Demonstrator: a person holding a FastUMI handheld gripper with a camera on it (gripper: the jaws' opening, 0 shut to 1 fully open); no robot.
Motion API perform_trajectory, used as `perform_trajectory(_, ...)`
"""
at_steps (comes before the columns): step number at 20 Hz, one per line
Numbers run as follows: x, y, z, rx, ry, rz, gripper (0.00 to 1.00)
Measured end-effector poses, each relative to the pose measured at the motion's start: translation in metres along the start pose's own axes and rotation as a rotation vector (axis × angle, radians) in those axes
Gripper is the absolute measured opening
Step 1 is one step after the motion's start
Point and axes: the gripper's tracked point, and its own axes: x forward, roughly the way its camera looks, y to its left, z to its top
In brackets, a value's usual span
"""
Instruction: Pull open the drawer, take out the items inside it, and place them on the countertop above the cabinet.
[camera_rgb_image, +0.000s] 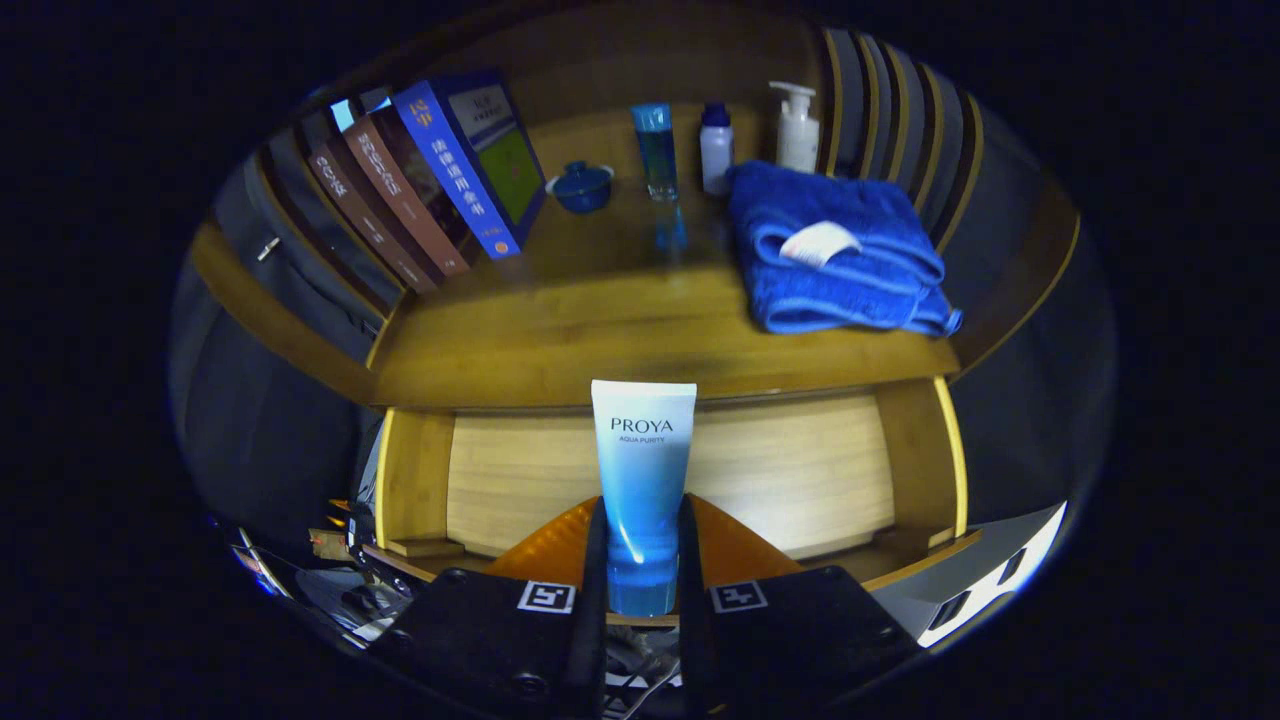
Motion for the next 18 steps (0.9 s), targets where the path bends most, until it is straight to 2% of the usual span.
perform_trajectory(3, 0.001, -0.006, 0.024, 0.001, -0.010, -0.020, 0.34)
perform_trajectory(10, 0.055, -0.002, 0.076, 0.013, 0.042, -0.051, 0.34)
perform_trajectory(18, 0.108, 0.008, 0.101, -0.020, 0.106, -0.088, 0.34)
